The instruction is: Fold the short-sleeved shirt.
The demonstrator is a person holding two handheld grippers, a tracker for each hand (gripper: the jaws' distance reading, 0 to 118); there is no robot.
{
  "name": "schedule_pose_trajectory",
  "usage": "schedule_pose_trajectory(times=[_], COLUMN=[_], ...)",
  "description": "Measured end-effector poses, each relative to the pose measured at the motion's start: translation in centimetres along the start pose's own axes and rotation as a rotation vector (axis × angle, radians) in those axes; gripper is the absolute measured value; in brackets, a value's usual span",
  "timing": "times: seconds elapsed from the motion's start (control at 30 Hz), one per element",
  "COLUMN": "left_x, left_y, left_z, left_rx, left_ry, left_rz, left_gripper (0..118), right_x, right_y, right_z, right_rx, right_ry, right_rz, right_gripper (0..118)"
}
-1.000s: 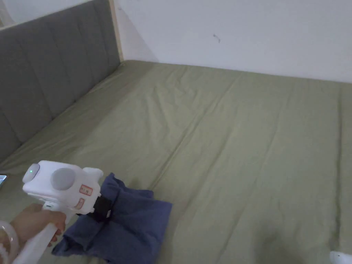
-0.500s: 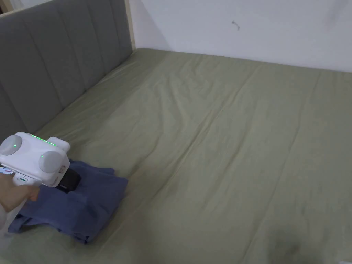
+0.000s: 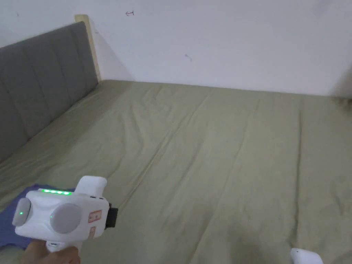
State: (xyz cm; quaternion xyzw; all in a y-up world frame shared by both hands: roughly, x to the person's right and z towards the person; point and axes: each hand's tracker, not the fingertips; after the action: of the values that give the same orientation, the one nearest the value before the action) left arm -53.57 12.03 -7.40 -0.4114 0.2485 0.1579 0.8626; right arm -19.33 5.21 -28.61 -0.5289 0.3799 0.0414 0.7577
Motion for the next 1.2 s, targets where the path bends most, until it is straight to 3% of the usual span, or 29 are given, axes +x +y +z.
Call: schedule_pose_trajectory(times=[0.2, 0.33, 0.5, 0.63, 0.7, 1.13, 1.2], left_x=[8.8, 13.2, 17.9, 20.4, 21.3, 22.4, 22.4], left_y=[-0.3, 0.4, 0.8, -0.4, -1.0, -2.1, -2.5], left_z=[3.6, 6.8, 12.5, 15.3, 16.0, 17.6, 17.7], left_rx=[0.153, 0.294, 0.525, 0.706, 0.763, 0.791, 0.808], left_ry=[0.037, 0.031, 0.039, 0.113, 0.113, 0.120, 0.120], left_rz=[-0.087, -0.132, -0.159, -0.137, -0.145, -0.184, -0.189], left_gripper=[0, 0, 0, 0, 0, 0, 3], right_x=[0.0, -1.2, -3.2, -4.7, -4.9, -5.6, -5.6], right_y=[0.9, 2.3, 3.2, 2.8, 2.3, 0.8, 0.7], right_z=[5.3, 9.9, 17.2, 20.3, 20.9, 22.8, 22.8], right_rx=[0.217, 0.415, 0.726, 0.898, 0.930, 0.965, 0.969], right_ry=[-0.084, -0.211, -0.286, -0.413, -0.442, -0.403, -0.402], right_rz=[0.047, 0.149, 0.176, 0.199, 0.195, 0.190, 0.192], right_gripper=[0, 0, 0, 0, 0, 1, 14])
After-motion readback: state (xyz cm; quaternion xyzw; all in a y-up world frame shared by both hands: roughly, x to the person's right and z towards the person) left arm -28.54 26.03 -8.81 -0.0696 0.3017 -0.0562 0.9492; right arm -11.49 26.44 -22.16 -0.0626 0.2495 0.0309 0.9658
